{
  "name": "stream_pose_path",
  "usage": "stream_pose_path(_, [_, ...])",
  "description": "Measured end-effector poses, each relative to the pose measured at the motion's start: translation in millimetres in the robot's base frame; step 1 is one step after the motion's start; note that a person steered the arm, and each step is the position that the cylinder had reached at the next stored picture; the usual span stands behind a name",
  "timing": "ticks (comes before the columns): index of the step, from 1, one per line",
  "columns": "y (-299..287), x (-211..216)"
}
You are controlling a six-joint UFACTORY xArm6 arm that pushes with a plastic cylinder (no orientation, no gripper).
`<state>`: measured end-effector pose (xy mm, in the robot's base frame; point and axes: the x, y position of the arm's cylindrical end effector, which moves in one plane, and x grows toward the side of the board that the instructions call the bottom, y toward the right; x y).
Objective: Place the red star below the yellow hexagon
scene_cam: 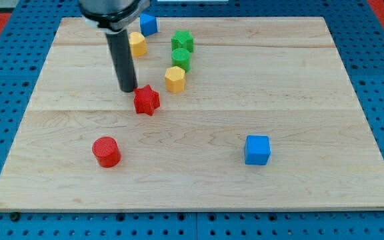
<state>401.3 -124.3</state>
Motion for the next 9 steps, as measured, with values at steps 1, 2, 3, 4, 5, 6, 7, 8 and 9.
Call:
stream_pose_path(1, [0,32])
stream_pose_path(2, [2,43])
stream_pose_path(3, [5,41])
stream_pose_path(4, [-1,33])
stream_pose_path(5, [12,24])
stream_pose_path(6, [27,24])
stream_pose_path(7, [35,24])
stream_pose_path(8, [44,24])
stream_pose_path(9, [43,27])
